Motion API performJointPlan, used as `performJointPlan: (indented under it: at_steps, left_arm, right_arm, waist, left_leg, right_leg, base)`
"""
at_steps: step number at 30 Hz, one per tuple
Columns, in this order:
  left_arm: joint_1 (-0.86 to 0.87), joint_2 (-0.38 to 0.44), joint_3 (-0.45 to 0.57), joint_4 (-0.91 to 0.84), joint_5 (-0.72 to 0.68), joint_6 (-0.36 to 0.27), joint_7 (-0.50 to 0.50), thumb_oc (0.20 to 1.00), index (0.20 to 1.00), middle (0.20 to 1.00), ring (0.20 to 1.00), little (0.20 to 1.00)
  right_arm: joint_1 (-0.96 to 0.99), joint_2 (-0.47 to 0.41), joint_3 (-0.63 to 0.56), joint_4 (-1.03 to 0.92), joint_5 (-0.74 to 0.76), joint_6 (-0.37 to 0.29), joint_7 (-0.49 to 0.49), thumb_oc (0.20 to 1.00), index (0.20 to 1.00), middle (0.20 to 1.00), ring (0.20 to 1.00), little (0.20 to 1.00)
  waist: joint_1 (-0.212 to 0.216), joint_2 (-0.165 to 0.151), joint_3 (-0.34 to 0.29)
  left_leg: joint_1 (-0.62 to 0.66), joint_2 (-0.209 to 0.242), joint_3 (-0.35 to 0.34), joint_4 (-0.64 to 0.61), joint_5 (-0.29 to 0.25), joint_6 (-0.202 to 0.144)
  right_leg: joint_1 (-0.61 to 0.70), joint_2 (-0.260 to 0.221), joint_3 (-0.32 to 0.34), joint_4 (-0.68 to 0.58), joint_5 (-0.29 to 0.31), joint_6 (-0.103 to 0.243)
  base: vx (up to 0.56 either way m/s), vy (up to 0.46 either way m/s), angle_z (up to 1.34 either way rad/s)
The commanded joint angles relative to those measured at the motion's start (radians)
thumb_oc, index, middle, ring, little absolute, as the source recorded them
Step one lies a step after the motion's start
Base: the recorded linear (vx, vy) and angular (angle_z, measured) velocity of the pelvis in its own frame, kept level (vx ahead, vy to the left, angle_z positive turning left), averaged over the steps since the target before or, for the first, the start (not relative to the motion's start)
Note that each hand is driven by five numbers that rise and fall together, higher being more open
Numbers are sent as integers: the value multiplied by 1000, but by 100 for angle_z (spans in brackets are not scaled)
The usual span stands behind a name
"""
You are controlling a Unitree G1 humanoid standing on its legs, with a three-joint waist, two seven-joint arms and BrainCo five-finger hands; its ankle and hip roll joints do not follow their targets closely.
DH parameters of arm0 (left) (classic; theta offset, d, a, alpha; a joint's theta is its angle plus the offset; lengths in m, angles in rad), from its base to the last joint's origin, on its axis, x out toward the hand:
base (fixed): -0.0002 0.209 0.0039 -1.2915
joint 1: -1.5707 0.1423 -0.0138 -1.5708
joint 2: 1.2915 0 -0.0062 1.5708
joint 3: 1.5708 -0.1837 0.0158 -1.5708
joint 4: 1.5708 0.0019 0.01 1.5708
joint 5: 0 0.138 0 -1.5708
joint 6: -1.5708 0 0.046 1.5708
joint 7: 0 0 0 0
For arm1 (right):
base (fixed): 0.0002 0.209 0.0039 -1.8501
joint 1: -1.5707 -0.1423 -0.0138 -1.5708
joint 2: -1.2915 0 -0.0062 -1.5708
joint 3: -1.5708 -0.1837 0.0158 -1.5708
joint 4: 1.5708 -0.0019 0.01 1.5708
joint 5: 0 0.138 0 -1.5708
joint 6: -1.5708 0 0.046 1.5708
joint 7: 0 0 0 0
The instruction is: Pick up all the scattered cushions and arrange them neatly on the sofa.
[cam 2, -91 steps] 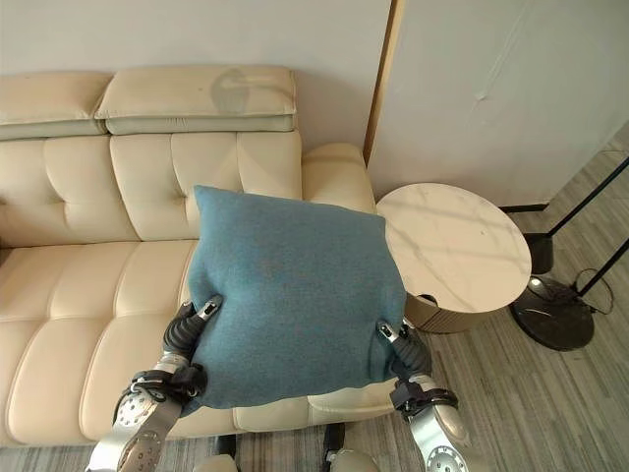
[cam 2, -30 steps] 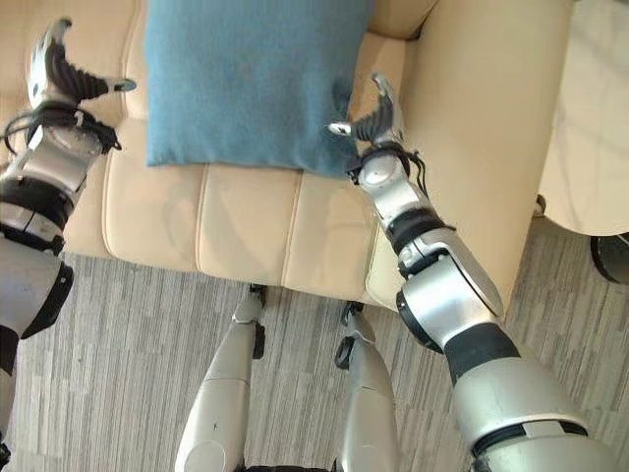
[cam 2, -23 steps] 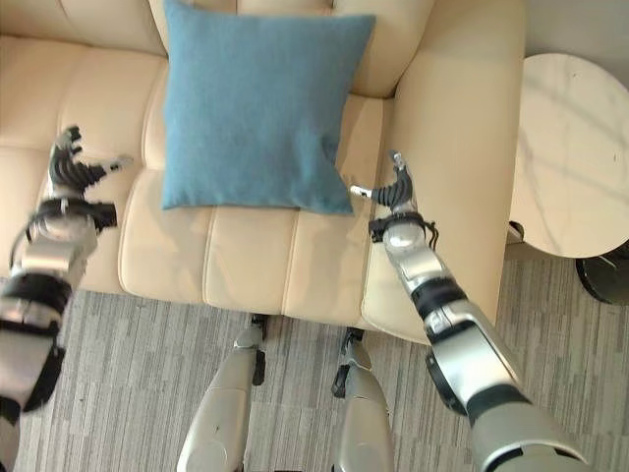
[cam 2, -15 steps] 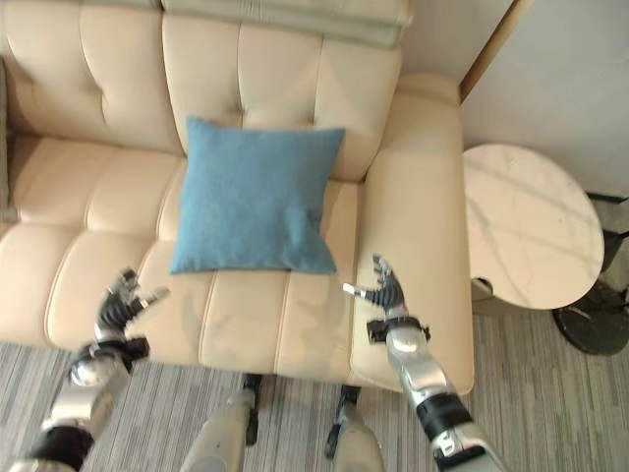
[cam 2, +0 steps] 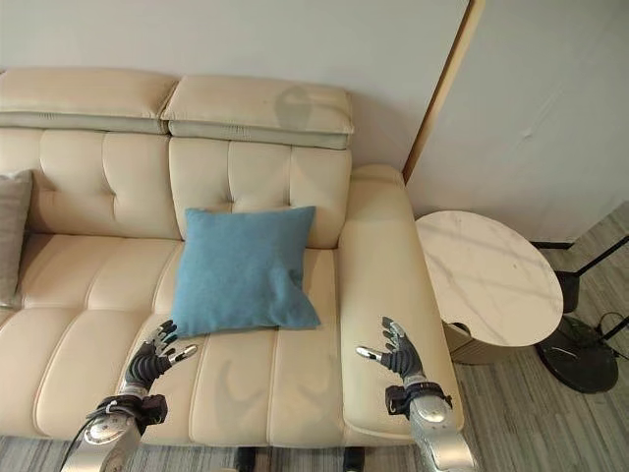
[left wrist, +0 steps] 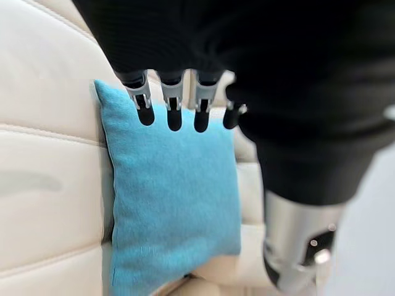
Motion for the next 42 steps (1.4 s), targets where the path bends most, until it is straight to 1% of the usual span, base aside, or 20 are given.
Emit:
performJointPlan:
  at_steps: [1,3,6,9,10,11,13,15,16,17,22,23,25,27,29,31,33,34,37,42]
  left_arm:
    - [-50,40,9,-47,64,-35,-5,1000,1000,1000,1000,1000]
    - [-68,47,7,-46,74,-37,-3,1000,1000,1000,1000,1000]
    - [-73,47,0,-46,71,-36,-4,1000,1000,1000,1000,1000]
    - [-64,33,-6,-53,63,-30,-10,1000,1000,1000,1000,1000]
    - [-65,26,-9,-51,67,-27,-11,1000,1000,1000,1000,1000]
    - [-66,26,-9,-51,67,-27,-11,1000,1000,1000,1000,1000]
    - [-64,9,1,-69,56,-28,-4,1000,1000,1000,1000,1000]
    - [-54,-3,-1,-76,31,-26,-5,1000,1000,1000,1000,1000]
    - [-54,-3,-1,-76,31,-26,-5,1000,1000,1000,1000,1000]
    - [-48,-9,-4,-83,25,-27,-7,1000,1000,1000,1000,1000]
    - [-71,-23,-13,-96,8,-33,-2,1000,1000,1000,1000,1000]
    - [-77,-27,-12,-97,8,-36,1,1000,1000,1000,1000,1000]
    - [-73,-33,-11,-105,6,-35,-1,1000,1000,1000,1000,1000]
    - [-66,-38,-12,-111,2,-34,-9,1000,1000,1000,1000,1000]
    - [-63,-40,-15,-111,-6,-31,-14,1000,1000,1000,1000,1000]
    - [-55,-47,-12,-116,-11,-34,-17,1000,1000,1000,1000,1000]
    - [-47,-62,-19,-121,-17,-30,-6,1000,1000,1000,1000,1000]
    - [-39,-67,-16,-124,-13,-30,-3,1000,1000,1000,1000,1000]
    - [-17,-70,-8,-136,-13,-33,-2,1000,1000,1000,1000,1000]
    - [22,-61,14,-150,-3,-29,-14,1000,1000,1000,1000,1000]
  right_arm:
    - [-52,3,-34,-75,26,-36,-9,1000,1000,1000,1000,1000]
    - [-58,7,-31,-80,31,-40,-14,1000,1000,1000,1000,1000]
    - [-63,1,-25,-74,33,-42,-20,1000,1000,1000,1000,1000]
    - [-43,0,-26,-85,33,-42,-13,1000,1000,1000,1000,1000]
    - [-39,1,-27,-81,33,-43,-14,1000,1000,1000,1000,1000]
    - [-39,1,-27,-81,33,-43,-14,1000,1000,1000,1000,1000]
    - [-45,-4,-20,-78,19,-38,-18,1000,1000,1000,1000,1000]
    - [-34,-22,-21,-101,28,-41,-21,1000,1000,1000,1000,1000]
    - [-33,-23,-21,-101,28,-41,-21,1000,1000,1000,1000,1000]
    - [-27,-27,-23,-115,46,-47,-21,1000,1000,1000,1000,1000]
    - [-45,-47,-14,-104,58,-54,-35,1000,1000,1000,1000,1000]
    - [-54,-50,-8,-98,57,-55,-36,1000,1000,1000,1000,1000]
    - [-55,-54,-5,-99,51,-51,-33,1000,1000,1000,1000,1000]
    - [-54,-53,-5,-99,53,-48,-29,1000,1000,1000,1000,1000]
    - [-58,-56,-3,-100,57,-45,-21,1000,1000,1000,1000,1000]
    - [-54,-57,-8,-112,59,-51,-10,1000,1000,1000,1000,1000]
    - [-44,-51,-25,-114,56,-48,-20,1000,1000,1000,1000,1000]
    - [-39,-45,-30,-112,59,-50,-22,1000,1000,1000,1000,1000]
    - [-33,-37,-49,-109,58,-48,-29,1000,1000,1000,1000,1000]
    - [-17,-20,-56,-102,55,-37,-25,1000,1000,1000,1000,1000]
  waist:
    - [-22,-13,56]
    - [-26,-5,72]
    - [-16,19,72]
    - [-3,28,53]
    - [1,23,45]
    - [2,24,44]
    - [29,10,26]
    - [28,18,25]
    - [28,19,26]
    - [24,32,39]
    - [14,73,87]
    - [15,73,97]
    - [5,62,97]
    - [-9,45,90]
    - [-15,37,84]
    - [-25,43,70]
    - [-46,62,52]
    - [-48,69,38]
    - [-53,75,16]
    - [-43,71,10]
  left_leg:
    - [-24,2,5,33,-119,34]
    - [-46,19,20,36,-102,36]
    - [-68,28,44,41,-87,45]
    - [-80,17,59,47,-76,50]
    - [-86,7,63,53,-74,51]
    - [-89,9,63,53,-72,51]
    - [-131,8,101,80,-54,43]
    - [-153,32,115,95,-11,21]
    - [-153,33,114,96,-11,20]
    - [-173,45,109,105,16,3]
    - [-234,73,79,128,84,-63]
    - [-236,69,49,138,77,-68]
    - [-227,67,33,179,37,-52]
    - [-200,81,40,255,-36,-30]
    - [-162,81,18,299,-95,-23]
    - [-73,86,10,277,-154,-26]
    - [-26,103,30,201,-132,-30]
    - [-7,96,34,137,-123,-31]
    - [20,78,39,64,-109,-33]
    - [47,63,49,38,-111,-22]
  right_leg:
    - [-50,-42,-15,111,-29,89]
    - [-75,-26,-16,156,-47,84]
    - [-56,3,-8,262,-143,47]
    - [-5,50,16,313,-231,30]
    - [22,70,34,306,-257,26]
    - [20,72,34,304,-253,25]
    - [90,106,32,218,-298,-2]
    - [111,145,57,136,-319,-39]
    - [114,147,56,132,-317,-40]
    - [117,168,58,102,-320,-60]
    - [109,198,12,67,-309,-85]
    - [101,193,6,72,-303,-87]
    - [88,172,-9,76,-288,-85]
    - [70,140,-23,78,-261,-83]
    - [63,120,-30,80,-250,-82]
    - [59,116,-40,77,-253,-77]
    - [50,120,-60,74,-250,-73]
    - [47,122,-61,69,-241,-66]
    - [48,107,-75,59,-224,-51]
    - [59,91,-67,54,-214,-35]
  base:
    - [-231,-26,-27]
    - [-236,16,-47]
    - [-173,100,-50]
    - [-116,52,-23]
    - [-71,2,0]
    - [-147,-62,2]
    - [-211,-140,-14]
    - [-175,-226,-60]
    - [-211,-236,-57]
    - [-201,-155,-19]
    - [-252,-141,21]
    - [-252,-49,29]
    - [-213,-20,19]
    - [-158,27,34]
    - [-73,51,25]
    - [-26,102,10]
    - [15,152,-5]
    - [40,158,39]
    - [41,158,48]
    - [6,90,3]
